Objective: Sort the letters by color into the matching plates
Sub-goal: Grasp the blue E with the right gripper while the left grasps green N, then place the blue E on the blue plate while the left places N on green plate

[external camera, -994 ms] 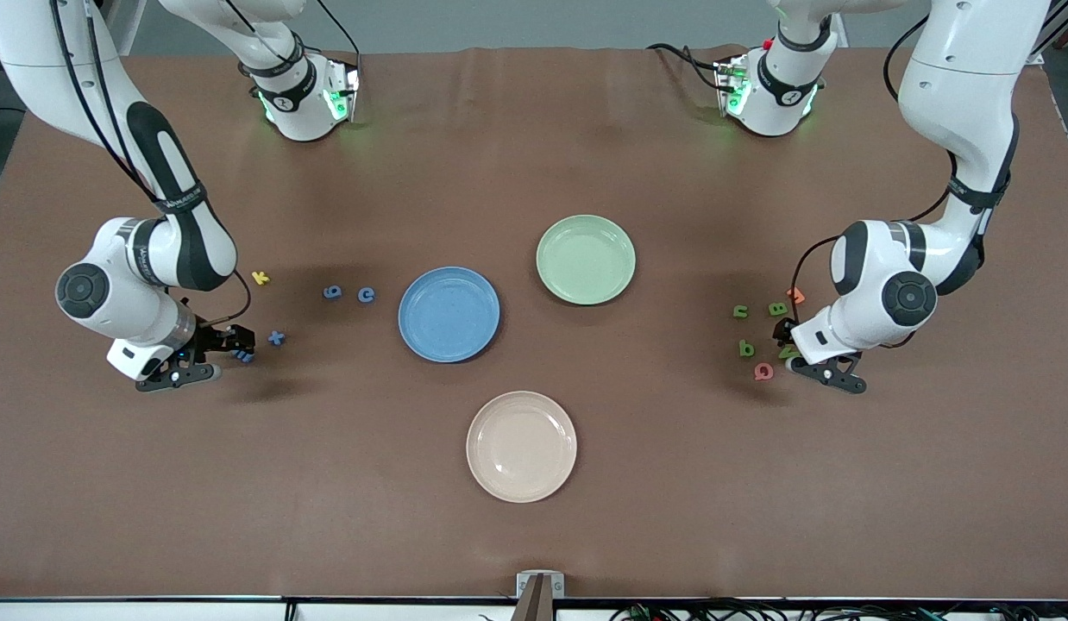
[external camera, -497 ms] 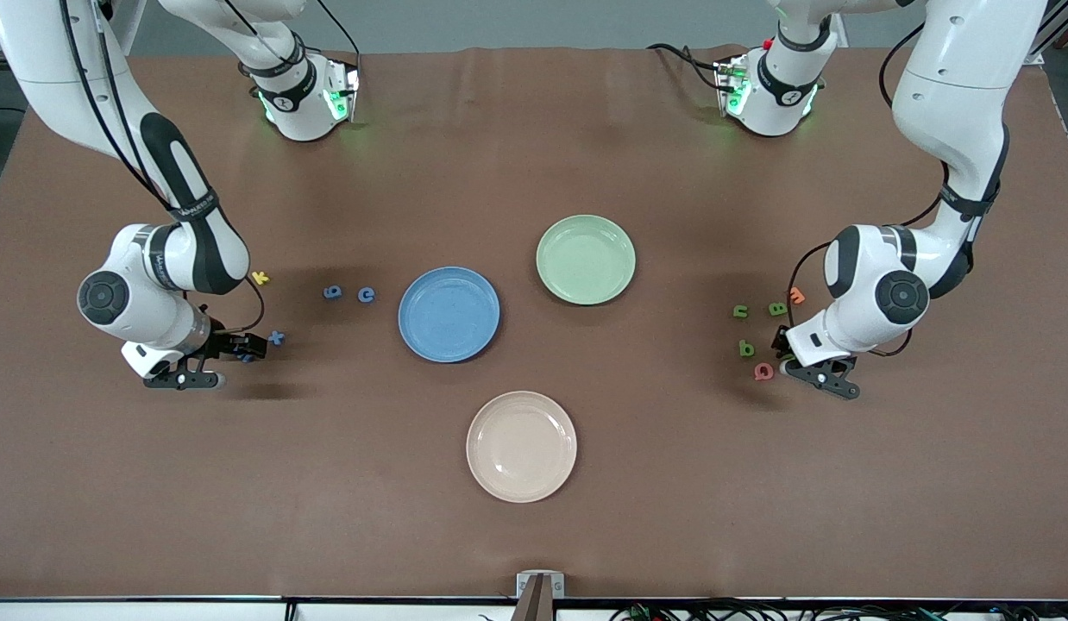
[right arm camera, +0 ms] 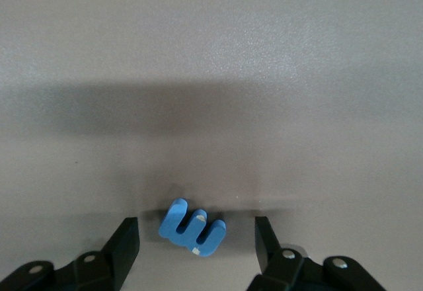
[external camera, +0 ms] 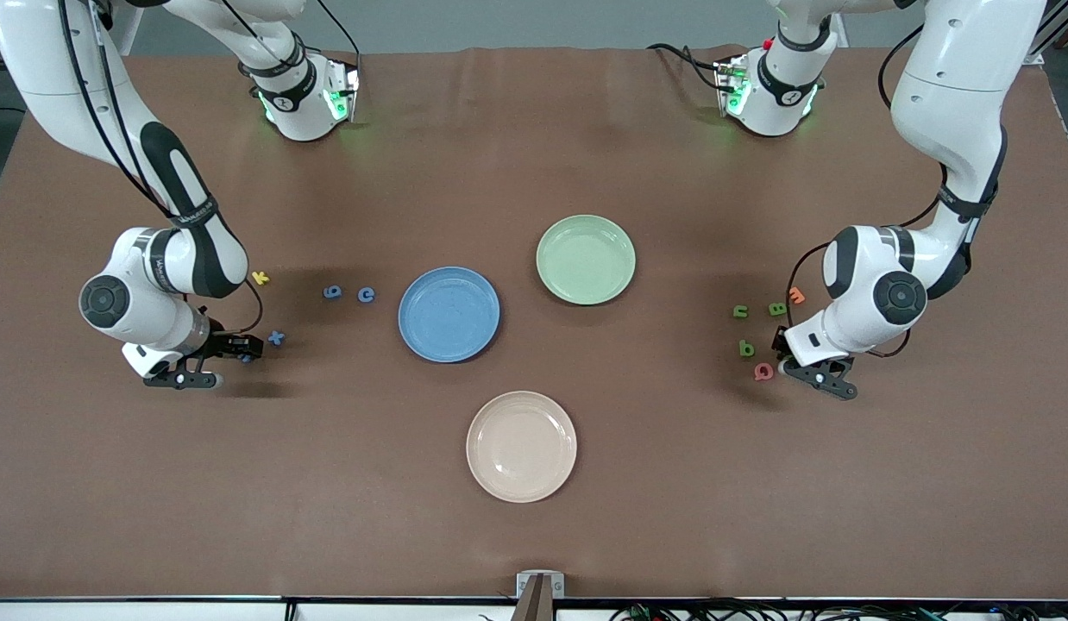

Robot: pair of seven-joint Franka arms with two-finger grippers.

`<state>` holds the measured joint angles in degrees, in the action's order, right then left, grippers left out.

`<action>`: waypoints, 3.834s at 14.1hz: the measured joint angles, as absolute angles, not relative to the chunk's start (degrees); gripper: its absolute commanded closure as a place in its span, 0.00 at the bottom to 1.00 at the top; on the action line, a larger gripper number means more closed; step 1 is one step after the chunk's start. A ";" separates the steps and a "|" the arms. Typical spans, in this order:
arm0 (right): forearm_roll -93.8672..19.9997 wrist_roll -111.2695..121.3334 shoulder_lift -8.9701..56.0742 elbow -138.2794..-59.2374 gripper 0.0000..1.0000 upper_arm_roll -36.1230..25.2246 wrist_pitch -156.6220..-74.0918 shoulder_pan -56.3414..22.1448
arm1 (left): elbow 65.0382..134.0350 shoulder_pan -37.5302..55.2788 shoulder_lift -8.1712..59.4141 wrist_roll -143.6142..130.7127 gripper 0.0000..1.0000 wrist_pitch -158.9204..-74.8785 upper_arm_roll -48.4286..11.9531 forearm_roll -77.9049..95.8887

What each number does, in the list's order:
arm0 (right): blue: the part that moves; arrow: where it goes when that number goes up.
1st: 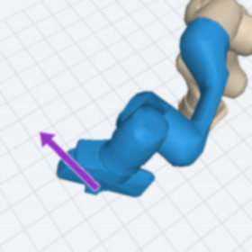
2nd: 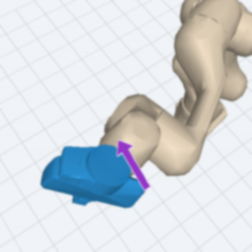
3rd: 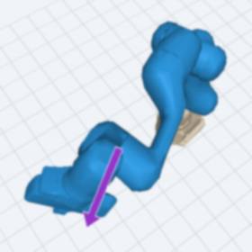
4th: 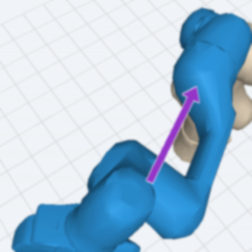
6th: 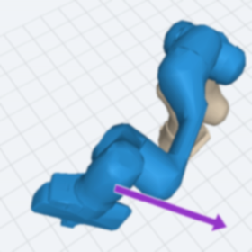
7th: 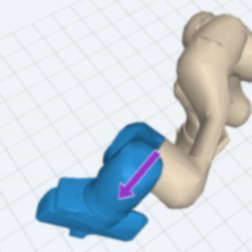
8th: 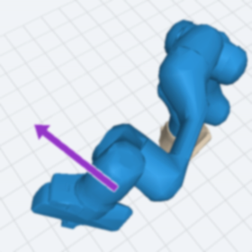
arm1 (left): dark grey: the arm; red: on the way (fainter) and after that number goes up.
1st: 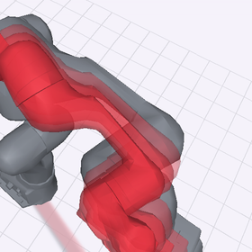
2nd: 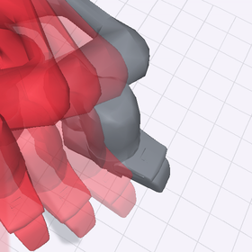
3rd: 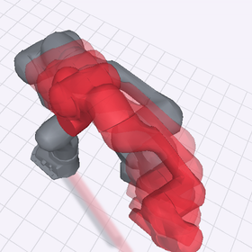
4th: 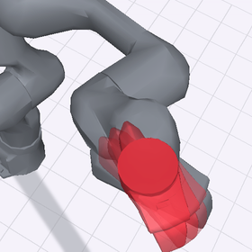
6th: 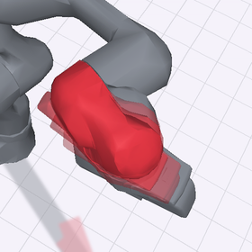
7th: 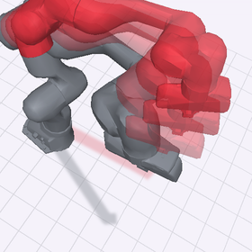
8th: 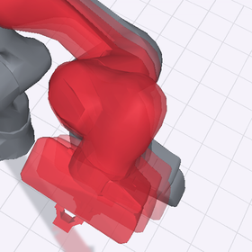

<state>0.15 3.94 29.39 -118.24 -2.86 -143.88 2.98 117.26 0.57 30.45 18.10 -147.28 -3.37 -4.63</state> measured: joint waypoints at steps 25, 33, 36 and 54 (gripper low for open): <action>0.15 0.51 28.17 -113.56 1.00 -2.01 -133.62 2.38 | 115.80 0.69 18.87 -24.09 0.83 -122.17 -28.39 -4.59; -4.48 -30.13 19.86 -111.67 1.00 3.12 -125.91 -14.80 | 116.63 7.10 22.10 -48.67 0.83 -126.29 -32.76 -4.59; -4.55 -40.82 19.85 -111.99 1.00 3.23 -128.95 -21.74 | 118.37 8.92 23.90 -55.74 0.83 -131.71 -32.75 -4.59; -4.56 -53.10 27.87 -114.63 0.95 2.53 -141.83 -29.88 | 121.17 9.78 28.88 -71.12 0.00 -141.94 -32.48 -15.49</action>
